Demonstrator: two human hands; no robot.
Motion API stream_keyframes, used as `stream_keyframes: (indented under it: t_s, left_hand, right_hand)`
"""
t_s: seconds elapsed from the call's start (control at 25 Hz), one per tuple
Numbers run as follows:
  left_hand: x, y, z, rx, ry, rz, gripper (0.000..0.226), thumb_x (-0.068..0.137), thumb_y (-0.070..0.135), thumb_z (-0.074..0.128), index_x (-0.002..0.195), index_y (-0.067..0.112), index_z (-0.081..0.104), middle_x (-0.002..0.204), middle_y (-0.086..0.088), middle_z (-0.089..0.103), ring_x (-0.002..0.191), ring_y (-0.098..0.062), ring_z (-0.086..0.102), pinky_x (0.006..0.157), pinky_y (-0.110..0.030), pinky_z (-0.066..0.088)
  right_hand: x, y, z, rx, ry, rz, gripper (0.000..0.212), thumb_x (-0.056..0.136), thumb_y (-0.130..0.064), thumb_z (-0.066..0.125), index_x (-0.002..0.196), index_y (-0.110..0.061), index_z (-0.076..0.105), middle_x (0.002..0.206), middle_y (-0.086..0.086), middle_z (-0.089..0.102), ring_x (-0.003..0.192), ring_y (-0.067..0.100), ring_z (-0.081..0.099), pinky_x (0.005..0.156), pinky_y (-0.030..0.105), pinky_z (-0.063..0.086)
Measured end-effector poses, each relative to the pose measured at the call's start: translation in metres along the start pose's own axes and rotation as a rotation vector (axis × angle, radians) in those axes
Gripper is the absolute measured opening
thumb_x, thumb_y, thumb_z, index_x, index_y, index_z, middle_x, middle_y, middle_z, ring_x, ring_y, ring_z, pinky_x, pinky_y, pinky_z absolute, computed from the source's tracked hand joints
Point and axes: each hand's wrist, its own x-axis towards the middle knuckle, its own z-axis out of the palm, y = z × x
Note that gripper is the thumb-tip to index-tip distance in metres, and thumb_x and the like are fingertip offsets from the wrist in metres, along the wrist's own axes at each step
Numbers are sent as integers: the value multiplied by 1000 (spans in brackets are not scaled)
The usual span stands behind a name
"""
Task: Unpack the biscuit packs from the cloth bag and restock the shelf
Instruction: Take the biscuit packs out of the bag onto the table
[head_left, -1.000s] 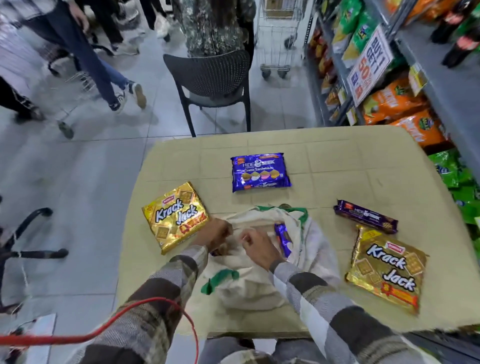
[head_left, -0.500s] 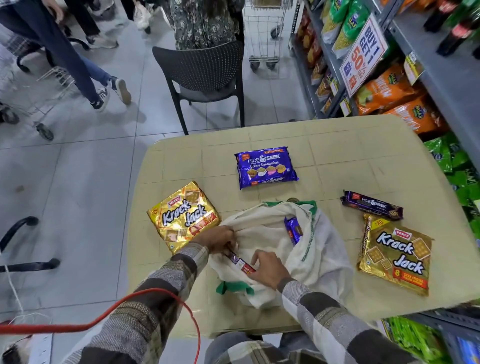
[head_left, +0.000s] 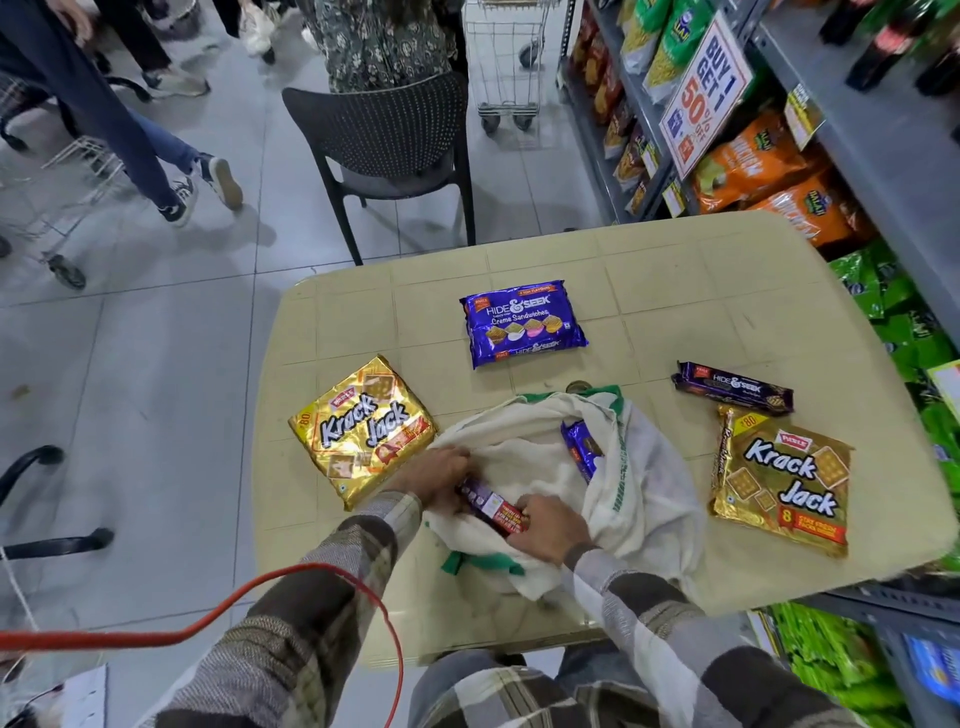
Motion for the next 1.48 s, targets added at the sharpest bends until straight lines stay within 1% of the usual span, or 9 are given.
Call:
stream_keyframes:
  t_s: [0.2,0.32,0.56,0.68,0.84,0.92,1.04,1.32,1.48]
  left_hand:
    - [12,0,-10,-422,98,-130,28,87,6,64,113,14,60,126,-7,61,116,-25,56,101,-38,48]
    - [21,3,-14,-428,199,-147,28,86,6,64,113,13,61,122,-9,63,114,-26,56,98,-37,48]
    - [27,17,-23,-155,418,-63,56,84,15,67,136,10,50,132,-12,49,119,-26,43,95,-38,48]
    - [22,25,-31,-120,464,-30,54,81,11,68,132,13,53,138,-13,42,124,-26,38,92,-40,52]
    - [11,38,-47,-315,509,-56,43,82,8,65,118,27,53,146,-9,32,120,-17,44,87,-27,52]
    - [6,45,-55,-334,556,-58,44,81,7,65,118,26,50,137,-7,43,113,-19,53,83,-28,54]
    - [-1,52,-68,-365,601,-106,67,74,4,73,133,17,45,130,-5,46,114,-19,52,95,-32,52]
    - [-7,57,-96,-362,628,-68,56,74,8,76,126,10,57,127,-7,49,112,-19,54,92,-18,46]
    - [0,66,-106,-361,651,-28,58,76,10,78,129,10,55,133,-9,48,119,-19,51,99,-27,50]
  right_hand:
    - [25,22,-46,161,-73,-68,47,83,-30,73,127,-18,62,125,7,66,111,22,62,94,26,49]
    - [36,30,-70,226,-67,-83,48,86,-28,73,130,-17,59,125,6,65,103,18,62,77,19,47]
    - [32,34,-80,199,152,-227,49,84,-20,73,126,-20,50,126,6,64,113,23,62,95,30,49]
    - [19,37,-77,322,292,-264,51,76,-15,80,118,-22,51,120,4,65,107,19,65,91,34,56]
    - [8,37,-87,485,416,-203,71,60,-12,91,124,-16,61,109,-1,67,102,16,64,88,21,51]
    - [3,33,-98,432,464,-199,61,60,-9,90,118,-13,69,110,4,71,106,21,62,90,22,47]
    - [-4,28,-115,330,590,-254,51,66,-5,82,114,-19,71,110,3,67,109,23,49,92,30,42]
    - [-16,25,-152,169,683,-315,52,69,-12,80,115,-31,66,110,-2,59,110,14,48,90,26,50]
    - [-20,31,-166,145,710,-336,50,71,-15,81,116,-30,66,110,-5,61,110,13,47,88,26,50]
